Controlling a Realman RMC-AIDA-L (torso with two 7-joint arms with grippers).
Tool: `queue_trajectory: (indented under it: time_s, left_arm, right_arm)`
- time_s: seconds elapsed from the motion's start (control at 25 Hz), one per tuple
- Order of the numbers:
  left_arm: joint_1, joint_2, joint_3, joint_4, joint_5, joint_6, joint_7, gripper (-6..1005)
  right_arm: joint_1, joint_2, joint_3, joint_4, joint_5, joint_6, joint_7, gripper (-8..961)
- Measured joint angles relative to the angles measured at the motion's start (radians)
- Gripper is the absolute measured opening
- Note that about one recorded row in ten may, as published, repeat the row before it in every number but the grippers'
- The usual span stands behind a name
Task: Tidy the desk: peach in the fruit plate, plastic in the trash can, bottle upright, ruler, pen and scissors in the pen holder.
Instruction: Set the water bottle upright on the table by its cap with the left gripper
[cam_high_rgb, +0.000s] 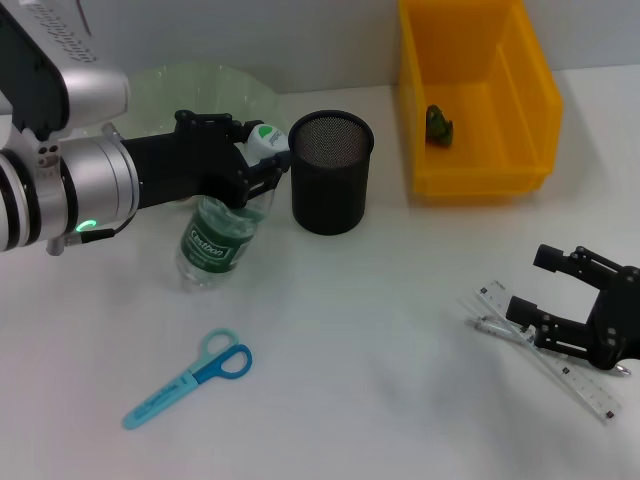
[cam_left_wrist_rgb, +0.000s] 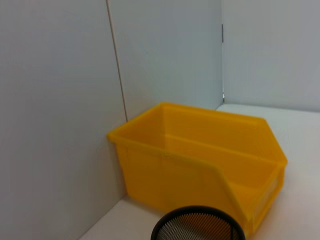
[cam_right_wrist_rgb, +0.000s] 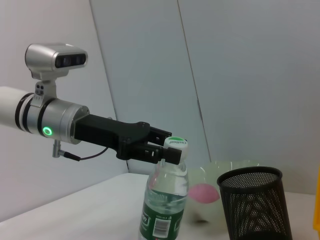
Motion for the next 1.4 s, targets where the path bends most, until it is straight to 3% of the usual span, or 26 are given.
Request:
queue_trajectory:
  time_s: [0.72, 1.4]
  left_arm:
    - [0.016, 0.000, -0.042, -0.103, -0.210, 0.001, 0.160, 445]
    - [0.044, 0.000, -0.065, -0.205, -0.388, 0.024, 0.338, 507]
  right_arm:
    - [0.002, 0.000, -0.002, 0.000, -0.006, 0.002, 0.001, 835]
    - [0.009, 0.000, -0.002, 0.000, -0.024, 0.002, 0.007, 835]
